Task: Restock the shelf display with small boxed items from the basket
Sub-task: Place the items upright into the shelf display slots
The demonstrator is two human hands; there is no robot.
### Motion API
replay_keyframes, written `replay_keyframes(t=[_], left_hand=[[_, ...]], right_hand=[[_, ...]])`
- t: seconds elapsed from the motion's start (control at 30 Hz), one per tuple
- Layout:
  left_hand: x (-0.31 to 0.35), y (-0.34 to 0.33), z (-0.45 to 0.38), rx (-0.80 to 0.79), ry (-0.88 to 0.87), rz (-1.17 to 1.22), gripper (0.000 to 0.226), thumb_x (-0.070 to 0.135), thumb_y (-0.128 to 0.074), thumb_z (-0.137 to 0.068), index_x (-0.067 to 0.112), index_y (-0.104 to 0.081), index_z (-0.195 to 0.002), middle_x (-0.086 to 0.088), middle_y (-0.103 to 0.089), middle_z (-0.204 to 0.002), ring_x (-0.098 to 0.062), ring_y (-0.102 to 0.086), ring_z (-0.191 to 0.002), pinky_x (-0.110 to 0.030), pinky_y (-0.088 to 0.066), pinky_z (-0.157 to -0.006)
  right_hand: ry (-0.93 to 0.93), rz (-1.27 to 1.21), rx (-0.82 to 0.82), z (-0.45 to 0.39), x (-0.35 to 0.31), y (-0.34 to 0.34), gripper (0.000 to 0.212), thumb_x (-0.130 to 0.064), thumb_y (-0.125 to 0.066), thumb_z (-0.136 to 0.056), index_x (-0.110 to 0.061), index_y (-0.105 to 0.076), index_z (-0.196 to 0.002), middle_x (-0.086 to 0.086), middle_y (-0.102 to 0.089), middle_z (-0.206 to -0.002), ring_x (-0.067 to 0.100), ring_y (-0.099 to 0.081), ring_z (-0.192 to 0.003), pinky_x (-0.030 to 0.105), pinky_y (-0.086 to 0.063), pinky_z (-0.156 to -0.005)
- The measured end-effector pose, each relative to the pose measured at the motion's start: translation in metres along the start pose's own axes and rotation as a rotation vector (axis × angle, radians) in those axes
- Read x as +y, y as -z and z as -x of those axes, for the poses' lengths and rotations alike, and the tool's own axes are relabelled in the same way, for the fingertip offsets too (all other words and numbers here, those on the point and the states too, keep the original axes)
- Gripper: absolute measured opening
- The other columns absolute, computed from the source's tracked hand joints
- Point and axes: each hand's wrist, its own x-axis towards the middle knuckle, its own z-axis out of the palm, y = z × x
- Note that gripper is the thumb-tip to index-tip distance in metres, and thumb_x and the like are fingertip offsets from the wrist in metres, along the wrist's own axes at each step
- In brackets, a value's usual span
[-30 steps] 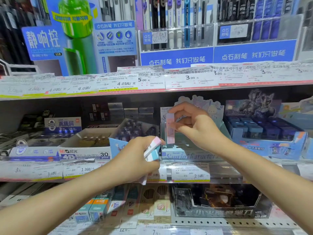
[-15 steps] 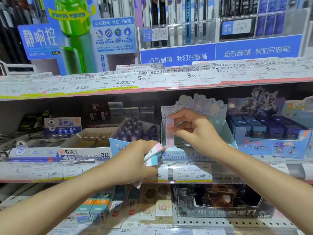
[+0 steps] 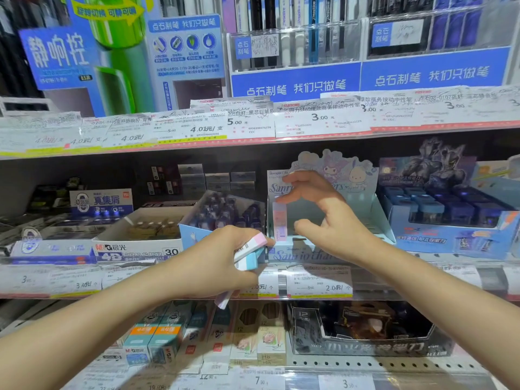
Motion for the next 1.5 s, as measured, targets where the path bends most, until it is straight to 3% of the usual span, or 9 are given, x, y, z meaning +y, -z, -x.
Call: replay_keyframes(t=[0.17, 0.47, 0.6, 0.73, 0.9, 1.0, 1.17, 1.37, 1.5], left_hand=[[0.001, 0.001, 0.001, -0.004, 0.008, 0.029, 0.046, 0.009, -0.058, -0.082, 0.034, -0.054, -0.120, 0.013, -0.054, -0.041, -0.009, -0.043, -0.031, -0.010, -0.028, -0.036], [0.007, 0.008, -0.002, 0.015, 0.025, 0.450, 0.021, 0.010, -0.063, -0.084, 0.023, -0.061, -0.100, -0.002, -0.058, -0.044, -0.019, -0.047, -0.044, -0.020, -0.034, -0.046], [0.009, 0.011, -0.004, -0.112, -0.004, 0.596, 0.025, 0.017, -0.060, -0.075, 0.015, -0.061, -0.100, -0.004, -0.056, -0.045, -0.020, -0.037, -0.048, -0.024, -0.023, -0.044], [0.011, 0.008, -0.005, -0.211, -0.028, 0.714, 0.019, 0.016, -0.065, -0.073, 0.007, -0.062, -0.089, -0.003, -0.057, -0.044, -0.015, -0.035, -0.039, -0.033, -0.015, -0.048], [0.014, 0.001, -0.003, -0.276, -0.018, 0.850, 0.019, 0.022, -0.068, -0.063, 0.039, -0.069, -0.073, -0.003, -0.053, -0.045, -0.014, -0.027, -0.050, -0.030, -0.013, -0.046], [0.012, -0.002, -0.004, -0.262, 0.060, 0.950, 0.035, 0.020, -0.072, -0.057, 0.019, -0.057, -0.089, -0.003, -0.050, -0.043, -0.019, -0.009, -0.053, -0.020, -0.028, -0.039], [0.016, -0.001, -0.006, -0.212, 0.063, 1.081, 0.030, 0.009, -0.074, -0.057, 0.014, -0.056, -0.081, -0.002, -0.046, -0.048, -0.011, -0.023, -0.043, -0.022, -0.018, -0.044], [0.016, 0.002, -0.013, -0.186, 0.101, 0.977, 0.032, 0.022, -0.073, -0.054, 0.018, -0.071, -0.085, -0.002, -0.050, -0.056, -0.023, -0.003, -0.069, -0.035, -0.002, -0.060], [0.013, -0.003, -0.012, -0.193, 0.117, 0.879, 0.039, 0.021, -0.067, -0.062, 0.014, -0.065, -0.100, 0.000, -0.049, -0.046, -0.018, -0.011, -0.053, -0.034, -0.005, -0.054]], right_hand=[[-0.030, -0.005, -0.056, -0.001, 0.000, 0.002, 0.031, -0.015, -0.046, -0.063, -0.022, -0.066, -0.086, -0.008, -0.052, -0.115, -0.006, -0.043, -0.110, -0.004, -0.026, -0.091], [0.044, -0.170, 0.023, 0.003, -0.023, 0.008, 0.025, -0.014, -0.060, -0.085, -0.029, -0.061, -0.104, -0.020, -0.060, -0.106, -0.014, -0.052, -0.104, -0.002, -0.033, -0.085], [0.068, -0.188, -0.178, -0.001, -0.041, 0.013, 0.024, -0.017, -0.059, -0.088, -0.016, -0.065, -0.111, -0.004, -0.063, -0.111, 0.003, -0.057, -0.105, 0.005, -0.042, -0.082], [0.030, -0.326, -0.219, -0.004, -0.045, 0.014, 0.014, -0.012, -0.058, -0.087, -0.008, -0.070, -0.093, 0.004, -0.067, -0.101, 0.036, -0.061, -0.093, 0.037, -0.050, -0.079], [-0.009, -0.523, -0.252, -0.006, -0.041, 0.011, 0.013, -0.009, -0.056, -0.087, -0.011, -0.066, -0.080, 0.013, -0.067, -0.097, 0.063, -0.047, -0.085, 0.050, -0.040, -0.073], [0.051, -0.501, -0.215, -0.007, -0.043, 0.008, 0.013, -0.018, -0.052, -0.086, -0.019, -0.065, -0.082, 0.039, -0.058, -0.101, 0.060, -0.051, -0.082, 0.059, -0.043, -0.068], [0.066, -0.475, -0.170, -0.008, -0.040, 0.003, 0.026, -0.021, -0.046, -0.090, -0.001, -0.062, -0.090, 0.012, -0.062, -0.076, 0.026, -0.049, -0.058, 0.022, -0.041, -0.045], [0.057, -0.404, 0.013, -0.014, -0.038, 0.005, 0.020, -0.011, -0.041, -0.096, -0.014, -0.053, -0.079, 0.005, -0.055, -0.068, 0.017, -0.056, -0.056, 0.028, -0.048, -0.050], [-0.030, -0.492, 0.115, -0.020, -0.029, 0.013, 0.020, -0.007, -0.039, -0.096, -0.016, -0.052, -0.083, 0.004, -0.057, -0.064, 0.007, -0.058, -0.045, 0.018, -0.047, -0.045]])
